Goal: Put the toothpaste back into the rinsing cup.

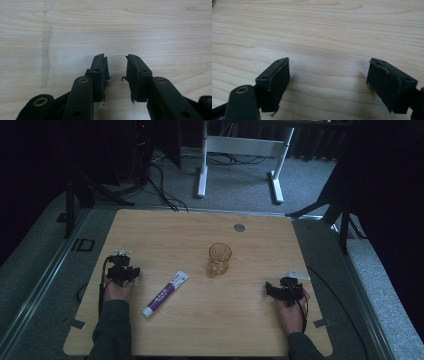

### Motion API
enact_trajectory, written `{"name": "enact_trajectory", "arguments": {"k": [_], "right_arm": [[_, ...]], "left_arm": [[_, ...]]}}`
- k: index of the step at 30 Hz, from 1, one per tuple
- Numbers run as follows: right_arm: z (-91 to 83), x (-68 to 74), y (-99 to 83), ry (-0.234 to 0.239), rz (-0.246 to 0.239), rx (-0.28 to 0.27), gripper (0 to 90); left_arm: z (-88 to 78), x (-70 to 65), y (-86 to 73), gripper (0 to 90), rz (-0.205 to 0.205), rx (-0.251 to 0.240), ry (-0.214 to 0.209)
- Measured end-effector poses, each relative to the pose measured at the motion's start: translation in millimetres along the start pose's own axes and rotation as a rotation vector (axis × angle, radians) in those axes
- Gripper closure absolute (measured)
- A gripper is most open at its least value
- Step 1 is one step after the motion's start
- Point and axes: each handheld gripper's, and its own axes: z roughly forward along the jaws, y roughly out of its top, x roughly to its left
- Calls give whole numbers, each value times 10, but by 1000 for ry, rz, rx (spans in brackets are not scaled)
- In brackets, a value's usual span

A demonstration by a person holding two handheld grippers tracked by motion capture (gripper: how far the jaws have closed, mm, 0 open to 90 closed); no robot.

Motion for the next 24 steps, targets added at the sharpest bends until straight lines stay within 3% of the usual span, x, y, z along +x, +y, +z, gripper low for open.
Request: {"name": "enact_trajectory", "arguments": {"k": [7,11,24], "right_arm": [[0,0,0,0,-1,0,185],[-1,0,0,0,0,0,185],[0,0,0,0,-1,0,185]], "left_arm": [[-225,-40,-3,609,33,-36,-31],[-340,-108,7,575,49,-29,-70],[-570,-334,11,542,126,-36,-112]]}}
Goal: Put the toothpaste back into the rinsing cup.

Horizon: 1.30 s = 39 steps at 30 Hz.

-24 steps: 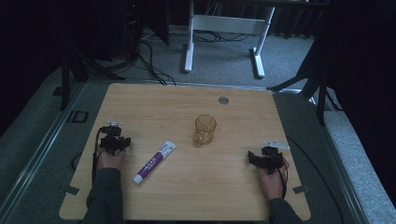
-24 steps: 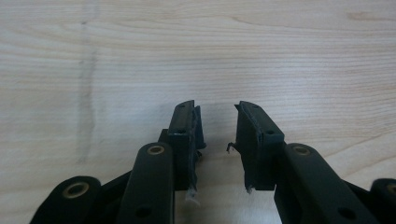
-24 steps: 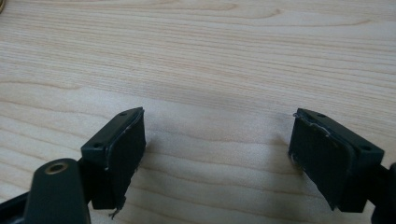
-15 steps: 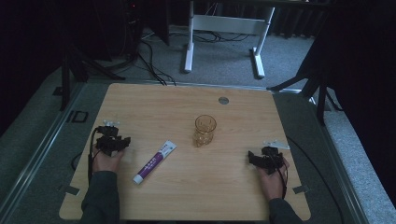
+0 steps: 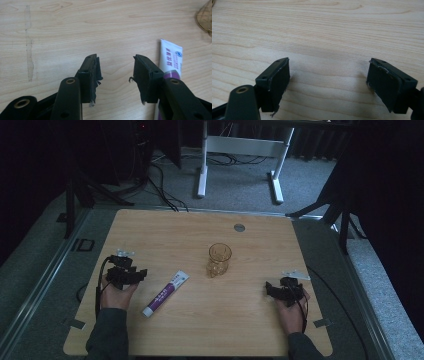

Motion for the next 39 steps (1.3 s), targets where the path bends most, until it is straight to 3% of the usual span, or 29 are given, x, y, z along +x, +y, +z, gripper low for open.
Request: {"name": "enact_trajectory", "arguments": {"k": [5,9,18,27,39], "right_arm": [[0,0,0,0,0,0,185],[0,0,0,0,0,0,185],[0,0,0,0,1,0,185],[0,0,0,0,1,0,185],[0,1,0,0,1,1,185]], "left_arm": [[-27,-35,12,541,0,0,-5],[-53,-137,52,547,47,27,13],[-79,-252,100,557,97,61,23],[-86,-292,126,563,102,79,-3],[-22,-437,154,570,144,115,-36]]}}
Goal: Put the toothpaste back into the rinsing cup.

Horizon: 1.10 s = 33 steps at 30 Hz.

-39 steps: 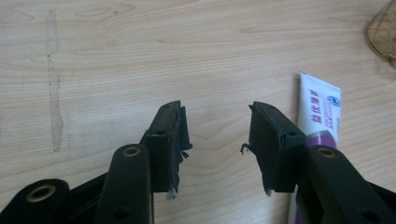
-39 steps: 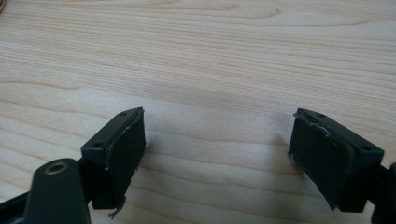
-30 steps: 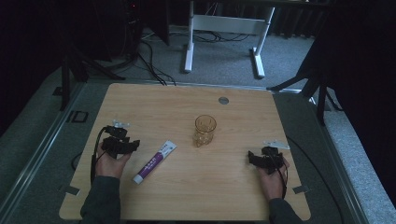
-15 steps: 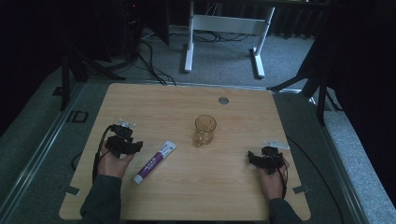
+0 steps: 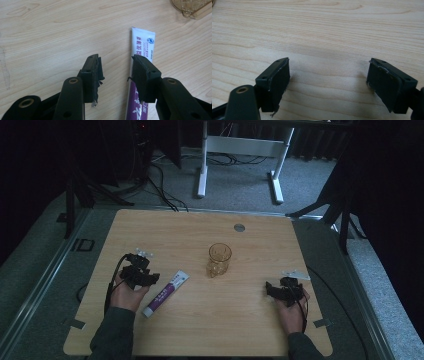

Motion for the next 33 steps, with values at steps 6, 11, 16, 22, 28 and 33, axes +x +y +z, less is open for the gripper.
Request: {"name": "enact_trajectory", "arguments": {"k": [6,11,16,22,28,33], "right_arm": [[0,0,0,0,0,0,185],[0,0,0,0,0,0,185],[0,0,0,0,0,0,185],[0,0,0,0,0,0,185],[0,1,0,1,0,0,185],[0,1,0,1,-1,0,185]], "left_arm": [[30,-61,15,566,15,30,-6],[35,-132,40,557,35,65,6],[63,-197,56,555,50,89,1],[87,-233,80,546,62,120,9],[104,-258,105,546,65,132,6],[129,-276,126,557,78,149,0]]}}
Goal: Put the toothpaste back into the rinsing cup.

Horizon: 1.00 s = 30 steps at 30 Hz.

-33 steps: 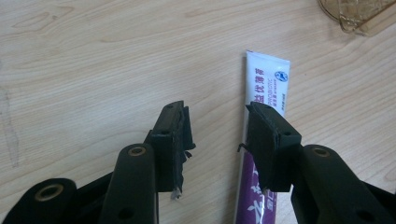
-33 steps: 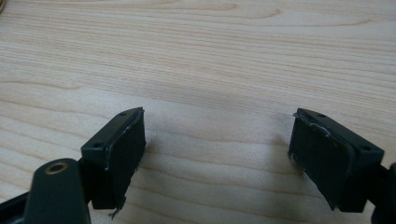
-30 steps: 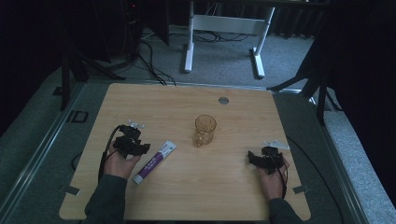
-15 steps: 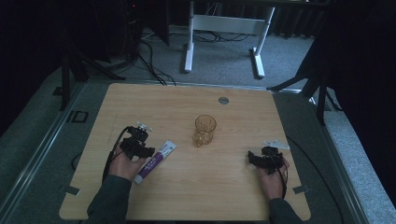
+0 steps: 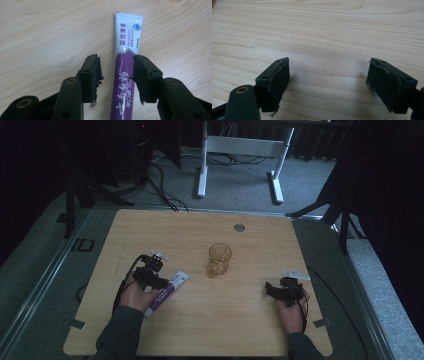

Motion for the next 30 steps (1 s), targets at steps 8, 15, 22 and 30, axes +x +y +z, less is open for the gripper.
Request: {"name": "enact_trajectory", "arguments": {"k": [8,15,22,30], "right_arm": [[0,0,0,0,-1,0,185],[0,0,0,1,-1,0,185],[0,-1,0,1,-2,0,185],[1,-1,0,1,-2,0,185]], "left_arm": [[48,-14,47,565,18,38,-18],[117,-34,71,572,37,86,-33],[177,-41,106,576,43,119,-38],[204,-50,140,605,50,145,-44]]}}
